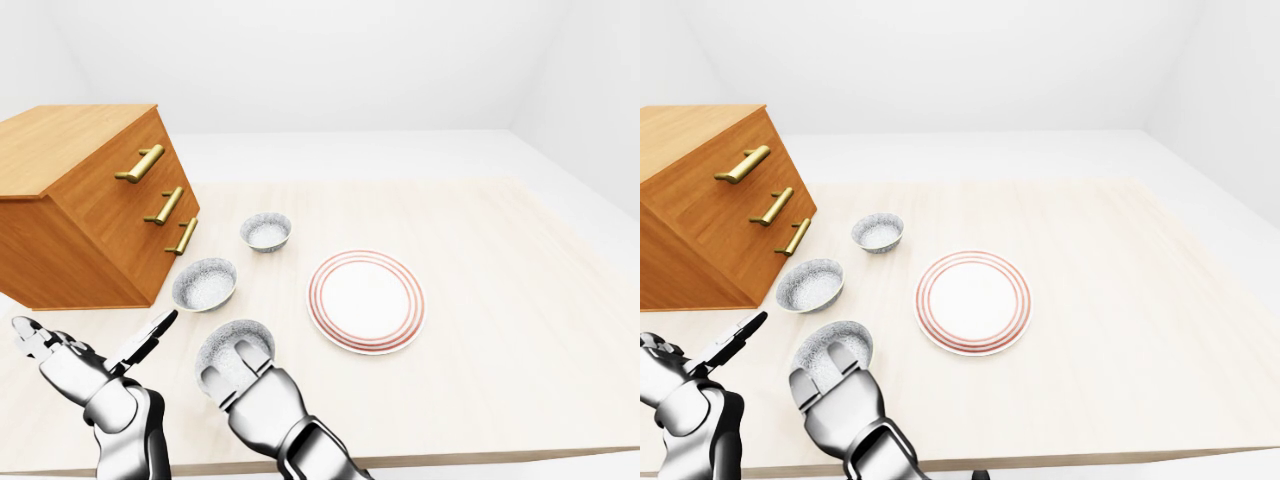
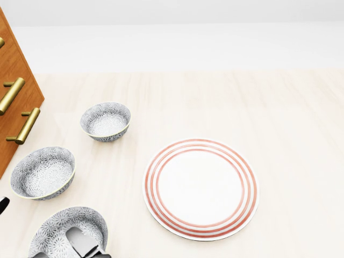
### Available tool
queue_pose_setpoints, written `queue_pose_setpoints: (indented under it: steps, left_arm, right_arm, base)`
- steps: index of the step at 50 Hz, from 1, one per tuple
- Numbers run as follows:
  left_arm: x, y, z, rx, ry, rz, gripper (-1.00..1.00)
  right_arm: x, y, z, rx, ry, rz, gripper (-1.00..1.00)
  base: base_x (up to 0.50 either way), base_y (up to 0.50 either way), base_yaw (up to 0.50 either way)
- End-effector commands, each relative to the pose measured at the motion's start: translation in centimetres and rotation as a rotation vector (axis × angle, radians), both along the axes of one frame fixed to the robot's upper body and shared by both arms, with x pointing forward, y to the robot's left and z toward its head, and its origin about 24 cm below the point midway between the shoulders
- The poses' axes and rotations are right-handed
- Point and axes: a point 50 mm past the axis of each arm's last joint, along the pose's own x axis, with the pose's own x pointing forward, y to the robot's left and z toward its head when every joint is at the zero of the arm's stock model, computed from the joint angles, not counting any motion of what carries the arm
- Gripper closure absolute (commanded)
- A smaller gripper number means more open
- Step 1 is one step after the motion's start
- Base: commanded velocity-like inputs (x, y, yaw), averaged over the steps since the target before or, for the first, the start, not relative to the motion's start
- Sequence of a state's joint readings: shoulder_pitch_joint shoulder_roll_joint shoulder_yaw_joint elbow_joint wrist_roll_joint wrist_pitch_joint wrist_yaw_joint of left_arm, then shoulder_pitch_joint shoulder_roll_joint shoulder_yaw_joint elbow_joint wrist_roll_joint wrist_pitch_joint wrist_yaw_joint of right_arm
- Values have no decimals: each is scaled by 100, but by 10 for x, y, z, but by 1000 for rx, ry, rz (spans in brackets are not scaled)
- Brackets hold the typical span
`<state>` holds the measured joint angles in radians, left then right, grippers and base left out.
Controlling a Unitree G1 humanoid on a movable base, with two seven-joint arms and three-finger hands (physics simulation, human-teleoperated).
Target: Put the bowl at the front on the plate.
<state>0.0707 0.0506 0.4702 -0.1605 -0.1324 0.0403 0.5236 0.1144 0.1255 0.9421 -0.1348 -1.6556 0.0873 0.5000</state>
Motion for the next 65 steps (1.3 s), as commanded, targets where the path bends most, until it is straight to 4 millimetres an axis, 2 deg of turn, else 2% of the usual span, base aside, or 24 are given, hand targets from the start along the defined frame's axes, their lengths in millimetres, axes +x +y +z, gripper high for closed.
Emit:
queue_pose_setpoints:
  steps: [1, 8, 17, 25, 34, 48, 65]
  left_arm:
    - [1, 0, -1, 0, 2, -1, -100]
    - [1, 0, -1, 0, 2, -2, -100]
    - [1, 0, 0, -1, 5, -1, -100]
    - [3, 0, -2, -2, 10, -4, -100]
    - [2, 0, 0, -1, 13, -5, -100]
    - [3, 0, 0, 0, 13, -6, -100]
    - [2, 0, 1, -6, 11, -4, -100]
  right_arm:
    - [0, -4, -9, -17, 22, -11, -100]
    - [1, -3, -17, -13, 38, -13, -100]
    - [8, 1, -15, -3, 41, -23, -100]
    - [16, 1, -24, 5, 91, -48, -100]
    - [24, 4, -25, 5, 126, -62, -100]
    - [30, 10, -29, -16, 150, -63, -100]
    - [38, 10, -39, -35, 176, -87, -100]
  base:
    - [0, 0, 0]
    - [0, 0, 0]
    - [0, 0, 0]
    - [0, 0, 0]
    - [0, 0, 0]
    - [0, 0, 0]
    - [0, 0, 0]
